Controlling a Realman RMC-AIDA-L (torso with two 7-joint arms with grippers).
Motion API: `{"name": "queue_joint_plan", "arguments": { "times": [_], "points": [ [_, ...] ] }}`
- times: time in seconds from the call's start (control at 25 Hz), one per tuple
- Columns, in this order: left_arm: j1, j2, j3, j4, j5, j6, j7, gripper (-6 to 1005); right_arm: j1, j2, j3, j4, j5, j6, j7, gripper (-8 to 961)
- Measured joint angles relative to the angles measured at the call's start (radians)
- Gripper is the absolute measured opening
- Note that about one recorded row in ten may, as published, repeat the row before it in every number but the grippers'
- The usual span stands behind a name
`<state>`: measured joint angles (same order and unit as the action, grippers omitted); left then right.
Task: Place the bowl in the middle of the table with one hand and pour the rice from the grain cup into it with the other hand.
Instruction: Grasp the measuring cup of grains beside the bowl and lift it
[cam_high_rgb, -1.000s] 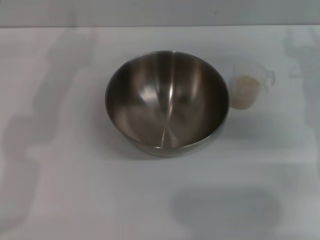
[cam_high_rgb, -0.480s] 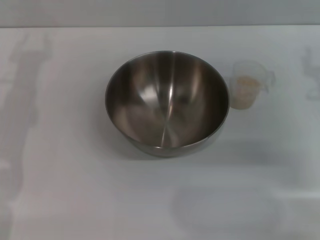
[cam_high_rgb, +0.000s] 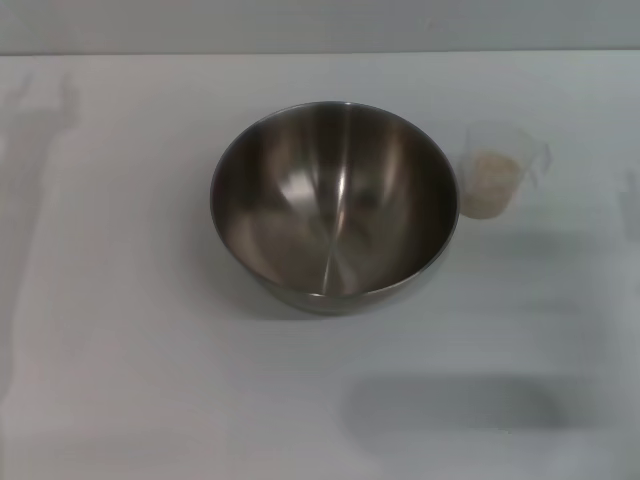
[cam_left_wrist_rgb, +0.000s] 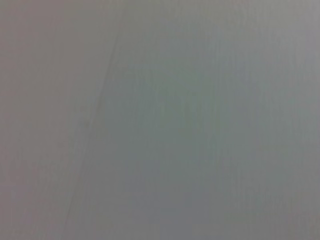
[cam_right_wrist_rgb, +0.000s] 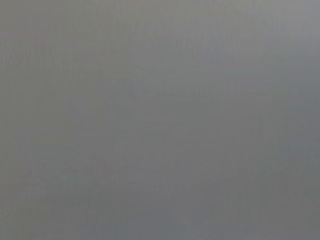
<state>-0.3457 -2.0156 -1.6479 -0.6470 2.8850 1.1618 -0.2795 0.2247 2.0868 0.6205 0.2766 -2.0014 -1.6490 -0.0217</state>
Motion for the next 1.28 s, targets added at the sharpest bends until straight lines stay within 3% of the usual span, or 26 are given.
{"name": "queue_joint_plan", "arguments": {
  "times": [0.28, 0.92, 1.28],
  "points": [
    [0.000, 0.002, 0.004, 0.022, 0.001, 0.006, 0.006, 483, -0.044, 0.001, -0.040, -0.008, 0.000, 0.078, -0.006, 607],
    [0.015, -0.004, -0.002, 0.049, 0.002, 0.075, 0.006, 483, 0.045, -0.001, -0.139, -0.069, 0.000, 0.326, -0.073, 607],
    [0.016, -0.005, -0.003, 0.049, 0.002, 0.076, 0.006, 483, 0.087, -0.003, -0.146, -0.069, -0.023, 0.440, -0.081, 607]
  ]
}}
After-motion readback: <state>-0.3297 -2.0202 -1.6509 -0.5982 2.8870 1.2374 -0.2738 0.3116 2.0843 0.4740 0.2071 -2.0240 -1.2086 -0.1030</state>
